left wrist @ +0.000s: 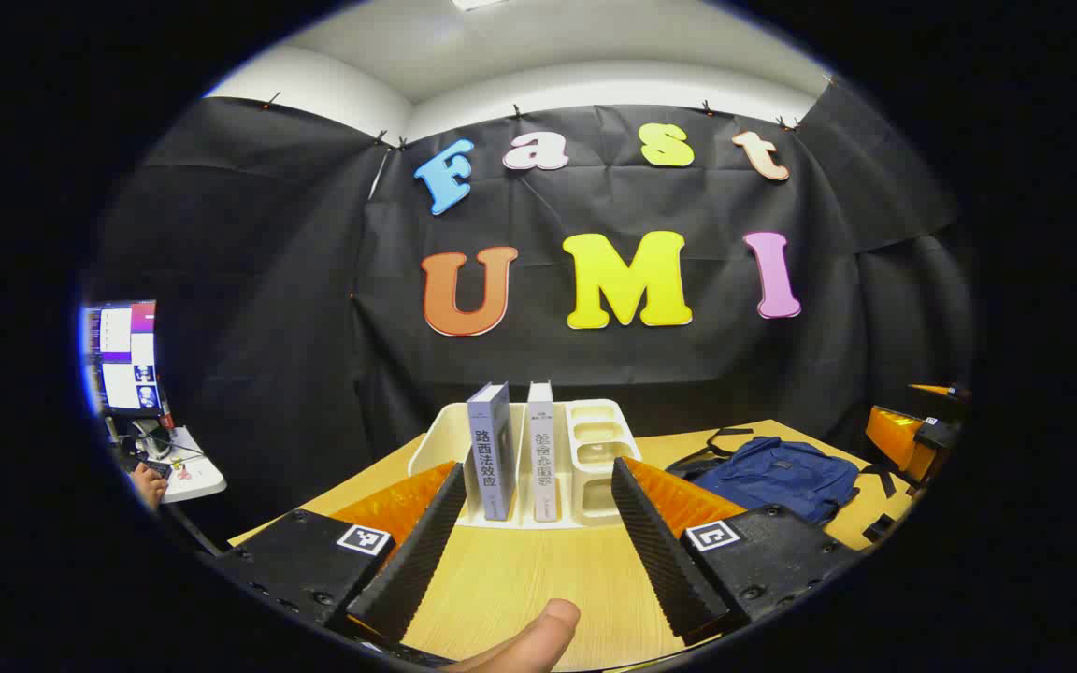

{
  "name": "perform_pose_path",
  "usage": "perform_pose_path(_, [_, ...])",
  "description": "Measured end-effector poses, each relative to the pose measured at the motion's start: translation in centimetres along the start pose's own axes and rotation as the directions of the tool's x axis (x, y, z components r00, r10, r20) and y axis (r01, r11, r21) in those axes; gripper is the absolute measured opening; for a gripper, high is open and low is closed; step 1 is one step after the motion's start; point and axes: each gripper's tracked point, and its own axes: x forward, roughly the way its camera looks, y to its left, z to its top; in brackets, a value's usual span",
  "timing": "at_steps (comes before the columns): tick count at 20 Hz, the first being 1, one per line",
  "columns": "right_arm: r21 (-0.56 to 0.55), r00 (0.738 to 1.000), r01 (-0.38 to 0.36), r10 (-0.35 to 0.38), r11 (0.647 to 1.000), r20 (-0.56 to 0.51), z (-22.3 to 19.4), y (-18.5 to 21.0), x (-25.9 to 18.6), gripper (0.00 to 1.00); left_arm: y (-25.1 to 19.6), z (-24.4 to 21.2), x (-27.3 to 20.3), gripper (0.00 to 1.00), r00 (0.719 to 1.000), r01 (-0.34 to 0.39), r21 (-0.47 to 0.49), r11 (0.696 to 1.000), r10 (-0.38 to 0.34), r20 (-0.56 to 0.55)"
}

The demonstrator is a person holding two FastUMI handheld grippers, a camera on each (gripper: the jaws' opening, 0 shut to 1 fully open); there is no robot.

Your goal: Open the schoolbag, grab two books from the bookshelf and put them into the schoolbag.

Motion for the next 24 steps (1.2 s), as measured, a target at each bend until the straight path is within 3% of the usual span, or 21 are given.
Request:
perform_pose_path(7, [-0.048, 0.998, 0.028, -0.03, 0.998, -0.05, -0.7, 0.1, -0.1, 0.97, 1.5, -0.2, 0.0, 0.98, 1.0, 0.013, 0.003, 1.0, -0.013, -0.006])
perform_pose_path(11, [-0.073, 0.997, 0.045, -0.049, 0.996, -0.06, -0.9, -0.5, -0.4, 0.96, 3.0, -0.2, 0.1, 0.98, 1.0, -0.027, 0.004, 1.0, 0.027, -0.009])
perform_pose_path(24, [-0.104, 0.988, 0.016, -0.031, 0.994, -0.148, -4.3, 1.2, 1.7, 0.98, 3.0, -0.6, 0.2, 0.99, 1.0, -0.022, 0.022, 1.0, 0.023, -0.019])
